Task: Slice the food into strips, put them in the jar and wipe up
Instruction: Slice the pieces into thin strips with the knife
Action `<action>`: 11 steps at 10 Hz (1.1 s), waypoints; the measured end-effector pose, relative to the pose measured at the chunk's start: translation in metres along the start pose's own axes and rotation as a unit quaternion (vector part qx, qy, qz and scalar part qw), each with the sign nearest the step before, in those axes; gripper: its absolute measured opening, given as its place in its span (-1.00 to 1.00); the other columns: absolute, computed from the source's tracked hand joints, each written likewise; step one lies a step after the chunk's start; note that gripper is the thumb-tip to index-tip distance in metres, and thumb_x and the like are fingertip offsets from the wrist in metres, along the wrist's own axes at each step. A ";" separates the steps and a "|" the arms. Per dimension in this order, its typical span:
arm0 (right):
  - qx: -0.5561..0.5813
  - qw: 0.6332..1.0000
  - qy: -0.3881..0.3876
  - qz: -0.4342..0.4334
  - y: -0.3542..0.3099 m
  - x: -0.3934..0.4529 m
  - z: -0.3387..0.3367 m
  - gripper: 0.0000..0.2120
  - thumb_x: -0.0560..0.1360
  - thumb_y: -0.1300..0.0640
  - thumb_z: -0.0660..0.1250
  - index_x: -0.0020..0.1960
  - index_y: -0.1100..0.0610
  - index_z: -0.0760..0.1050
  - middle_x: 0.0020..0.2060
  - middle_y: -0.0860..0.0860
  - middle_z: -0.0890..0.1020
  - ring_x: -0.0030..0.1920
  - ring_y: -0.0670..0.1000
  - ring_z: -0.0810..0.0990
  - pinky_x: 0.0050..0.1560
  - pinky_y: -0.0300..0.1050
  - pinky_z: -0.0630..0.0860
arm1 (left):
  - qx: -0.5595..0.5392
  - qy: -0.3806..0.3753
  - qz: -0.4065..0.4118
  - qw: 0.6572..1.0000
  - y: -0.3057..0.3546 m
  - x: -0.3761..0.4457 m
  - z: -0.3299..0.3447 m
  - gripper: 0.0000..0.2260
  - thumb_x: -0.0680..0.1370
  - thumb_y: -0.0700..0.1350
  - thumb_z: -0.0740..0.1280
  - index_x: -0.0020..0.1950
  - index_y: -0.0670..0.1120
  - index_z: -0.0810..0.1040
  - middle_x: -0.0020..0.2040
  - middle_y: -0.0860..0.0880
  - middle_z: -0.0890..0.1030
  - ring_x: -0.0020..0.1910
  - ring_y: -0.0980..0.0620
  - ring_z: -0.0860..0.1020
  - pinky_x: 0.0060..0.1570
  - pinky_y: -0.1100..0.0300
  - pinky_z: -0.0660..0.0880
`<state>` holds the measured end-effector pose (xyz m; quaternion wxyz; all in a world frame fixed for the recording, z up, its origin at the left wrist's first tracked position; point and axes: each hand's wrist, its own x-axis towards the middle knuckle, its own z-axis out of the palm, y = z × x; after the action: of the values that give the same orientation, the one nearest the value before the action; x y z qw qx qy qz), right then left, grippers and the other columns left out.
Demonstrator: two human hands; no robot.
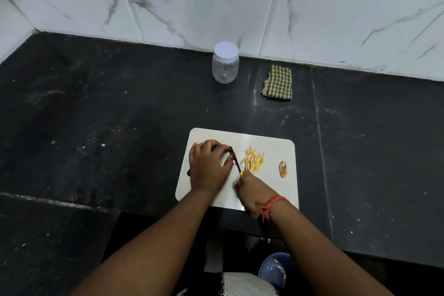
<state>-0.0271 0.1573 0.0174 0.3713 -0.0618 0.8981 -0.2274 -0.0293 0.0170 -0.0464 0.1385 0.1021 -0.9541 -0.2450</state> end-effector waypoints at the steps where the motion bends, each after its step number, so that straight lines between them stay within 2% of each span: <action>1: 0.059 0.998 -0.037 -0.001 0.004 0.003 0.002 -0.80 0.61 0.18 0.16 -0.18 0.03 0.26 -0.30 0.05 0.40 -0.37 0.02 0.41 -0.33 -0.12 0.39 | 0.002 -0.004 0.002 1.000 0.000 0.001 0.000 -0.78 0.51 0.08 0.35 0.09 0.05 0.65 0.06 0.05 0.54 0.09 -0.03 0.45 0.35 -0.16 0.35; 2: 0.138 0.988 -0.068 0.020 0.010 -0.001 -0.008 -0.92 0.57 0.32 0.15 -0.02 0.16 0.28 -0.34 0.09 0.43 -0.52 -0.03 0.31 -0.45 -0.14 0.23 | 0.010 -0.008 0.003 1.000 0.001 0.001 0.000 -0.77 0.51 0.08 0.34 0.10 0.05 0.65 0.08 0.05 0.54 0.12 -0.04 0.46 0.40 -0.14 0.31; 3: 0.108 0.991 -0.080 0.014 0.012 -0.002 -0.013 -0.94 0.60 0.26 0.17 0.01 0.16 0.28 -0.28 0.11 0.39 -0.48 -0.01 0.32 -0.52 -0.20 0.25 | 0.014 -0.009 0.001 1.000 0.002 0.001 0.001 -0.76 0.51 0.10 0.33 0.10 0.06 0.64 0.09 0.04 0.54 0.13 -0.04 0.45 0.39 -0.15 0.31; 4: 0.030 0.999 -0.006 0.031 0.007 0.002 -0.007 -0.92 0.62 0.22 0.14 0.06 0.12 0.23 -0.29 -0.02 0.32 -0.38 -0.08 0.29 -0.29 -0.21 0.38 | 0.011 -0.006 0.004 1.000 0.000 0.001 0.001 -0.77 0.49 0.09 0.33 0.08 0.07 0.64 0.07 0.05 0.53 0.11 -0.05 0.45 0.38 -0.16 0.32; 5: 0.010 1.000 0.016 0.019 0.007 0.001 0.004 -0.92 0.63 0.12 0.13 0.07 0.08 0.22 -0.30 -0.08 0.29 -0.35 -0.13 0.26 -0.04 -0.15 0.39 | 0.012 -0.004 0.006 1.000 0.000 0.001 0.000 -0.78 0.50 0.09 0.33 0.09 0.08 0.64 0.07 0.06 0.53 0.11 -0.03 0.44 0.37 -0.15 0.33; 8: 0.002 1.000 0.007 0.001 0.021 -0.011 0.016 -0.92 0.65 0.11 0.09 0.07 0.10 0.20 -0.29 -0.09 0.30 -0.34 -0.16 0.26 -0.03 -0.17 0.35 | 0.026 -0.006 -0.003 1.000 0.003 0.002 -0.001 -0.81 0.56 0.06 0.35 0.14 0.08 0.63 0.11 0.06 0.54 0.13 -0.03 0.43 0.34 -0.13 0.36; 9: 0.015 1.000 -0.003 0.005 0.028 -0.021 0.013 -0.88 0.66 0.08 0.09 -0.06 0.04 0.25 -0.28 -0.09 0.32 -0.33 -0.17 0.27 -0.04 -0.18 0.37 | 0.010 -0.010 -0.012 1.000 0.003 0.003 -0.002 -0.81 0.57 0.01 0.34 0.16 0.07 0.62 0.11 0.05 0.55 0.14 -0.02 0.43 0.36 -0.14 0.35; 10: 0.099 0.995 -0.012 -0.028 0.036 -0.037 0.015 -0.77 0.64 -0.01 0.14 -0.16 0.03 0.26 -0.34 -0.05 0.38 -0.41 -0.15 0.33 -0.31 -0.31 0.38 | -0.012 -0.011 -0.015 1.000 0.002 0.002 -0.003 -0.79 0.59 -0.05 0.32 0.20 0.05 0.61 0.12 0.05 0.55 0.16 0.01 0.41 0.38 -0.16 0.33; 11: 0.267 0.964 -0.005 -0.013 0.040 -0.051 0.015 -0.74 0.61 -0.06 0.19 -0.15 0.07 0.26 -0.41 0.02 0.37 -0.51 -0.05 0.31 -0.49 -0.21 0.23 | -0.029 -0.008 -0.014 0.999 0.002 0.002 -0.006 -0.77 0.61 -0.07 0.29 0.25 0.03 0.60 0.11 0.03 0.54 0.14 0.01 0.41 0.32 -0.12 0.38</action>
<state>0.0218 0.2021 0.0224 0.3760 0.0264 0.8017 -0.4638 -0.0296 0.0160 -0.0400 0.1306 0.1092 -0.9462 -0.2751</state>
